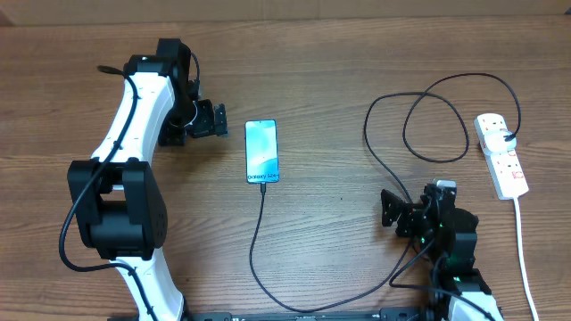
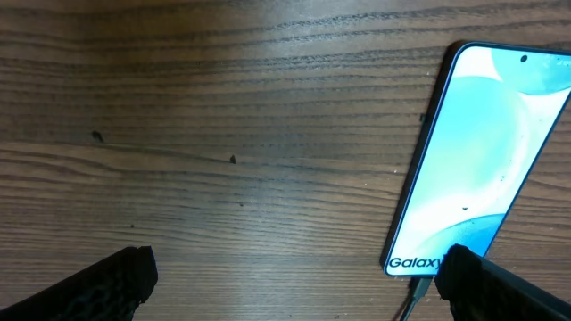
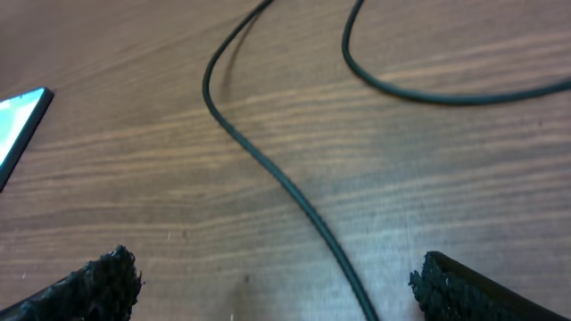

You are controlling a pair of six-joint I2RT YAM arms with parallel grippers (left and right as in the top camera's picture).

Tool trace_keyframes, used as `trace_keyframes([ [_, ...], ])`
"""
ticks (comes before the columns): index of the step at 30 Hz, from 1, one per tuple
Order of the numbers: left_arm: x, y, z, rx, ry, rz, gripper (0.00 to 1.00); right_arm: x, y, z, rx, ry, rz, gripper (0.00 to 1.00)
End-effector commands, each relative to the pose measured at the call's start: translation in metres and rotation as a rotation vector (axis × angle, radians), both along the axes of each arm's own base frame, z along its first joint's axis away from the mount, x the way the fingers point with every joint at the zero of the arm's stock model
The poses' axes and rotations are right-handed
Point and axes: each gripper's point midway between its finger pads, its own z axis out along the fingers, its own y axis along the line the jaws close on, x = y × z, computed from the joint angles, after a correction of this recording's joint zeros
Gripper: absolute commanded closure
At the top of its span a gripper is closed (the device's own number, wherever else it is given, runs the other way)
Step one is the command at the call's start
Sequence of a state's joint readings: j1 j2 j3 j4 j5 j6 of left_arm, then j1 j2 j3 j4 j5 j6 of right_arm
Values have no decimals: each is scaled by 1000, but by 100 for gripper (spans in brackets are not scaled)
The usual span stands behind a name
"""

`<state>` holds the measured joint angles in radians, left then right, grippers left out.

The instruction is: Plug charger to phone and switch on socket

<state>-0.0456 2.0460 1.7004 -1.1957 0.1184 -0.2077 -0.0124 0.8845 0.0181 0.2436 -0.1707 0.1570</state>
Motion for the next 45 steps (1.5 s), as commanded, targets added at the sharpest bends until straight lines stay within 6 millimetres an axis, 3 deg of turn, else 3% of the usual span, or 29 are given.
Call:
trace_keyframes([
  [1,1,0,6,2,-17,9,1,-2,3,13,4,-54,16,0],
  [15,1,0,6,2,-17,9,0,-14,13,47,26,-176,63,0],
  [28,1,0,6,2,-17,9,0,-23,21,138,21,-577,103,0],
  [45,1,0,6,2,-17,9,0,-22,21,136,21,-566,102,0],
])
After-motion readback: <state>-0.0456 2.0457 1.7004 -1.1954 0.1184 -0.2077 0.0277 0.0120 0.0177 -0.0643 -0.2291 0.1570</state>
